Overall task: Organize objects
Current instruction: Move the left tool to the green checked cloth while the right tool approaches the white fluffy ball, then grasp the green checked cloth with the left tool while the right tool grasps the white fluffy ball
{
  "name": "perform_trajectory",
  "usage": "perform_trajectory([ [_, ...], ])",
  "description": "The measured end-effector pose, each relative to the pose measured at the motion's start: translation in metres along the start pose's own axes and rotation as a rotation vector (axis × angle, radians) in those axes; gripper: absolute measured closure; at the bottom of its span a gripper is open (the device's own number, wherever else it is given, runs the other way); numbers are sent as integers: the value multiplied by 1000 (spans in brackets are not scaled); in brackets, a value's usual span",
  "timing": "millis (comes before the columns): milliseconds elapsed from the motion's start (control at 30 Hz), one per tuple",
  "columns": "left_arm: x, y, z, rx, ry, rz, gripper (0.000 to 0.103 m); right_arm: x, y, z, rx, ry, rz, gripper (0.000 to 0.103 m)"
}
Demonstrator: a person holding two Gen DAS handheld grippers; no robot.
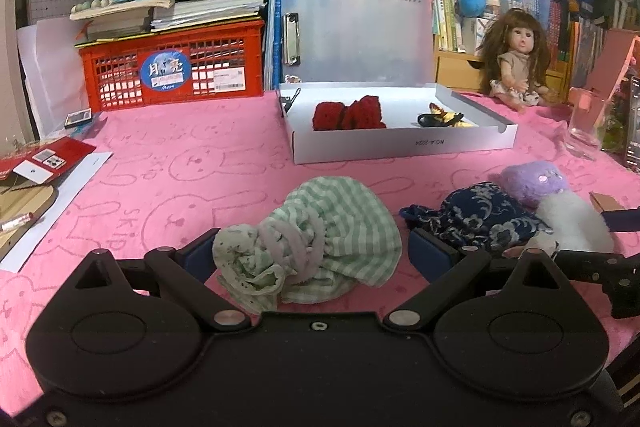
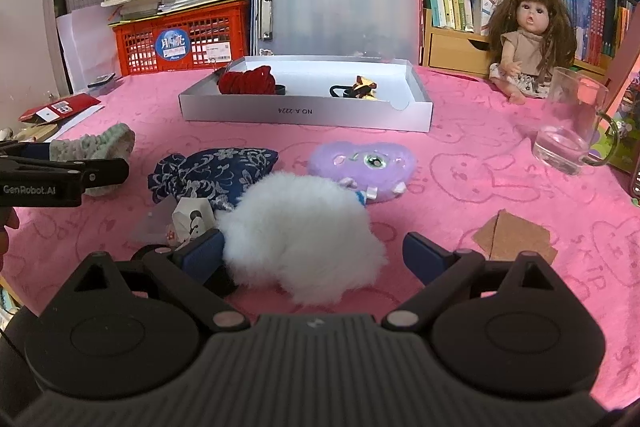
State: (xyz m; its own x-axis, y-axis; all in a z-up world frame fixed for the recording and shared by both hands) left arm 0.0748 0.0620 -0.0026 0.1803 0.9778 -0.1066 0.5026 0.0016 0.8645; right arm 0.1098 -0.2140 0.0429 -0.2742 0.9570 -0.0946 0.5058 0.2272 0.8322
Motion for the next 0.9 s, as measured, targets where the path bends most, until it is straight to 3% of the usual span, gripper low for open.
perform_trajectory([
  [633,6,-4,5,11,33,-35,7,4,-2,2,2,-2,-7,4],
  [900,10,-3,5,5,42,-53,22,-1,1,-2,-23,8,27,5],
])
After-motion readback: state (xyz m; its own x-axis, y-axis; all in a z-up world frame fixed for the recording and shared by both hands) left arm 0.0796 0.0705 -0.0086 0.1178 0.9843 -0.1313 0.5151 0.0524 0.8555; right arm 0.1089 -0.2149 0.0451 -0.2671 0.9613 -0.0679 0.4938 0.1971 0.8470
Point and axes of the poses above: each gripper's, at about its wrist camera, not at the fingertips, and z roughly the way its jaws point, x to its left, y to its top, the point moved 2 cm from there along z, roughly the way its jaws point, and after that the axes turned 12 degrees about -y, right-handed, at the moved point
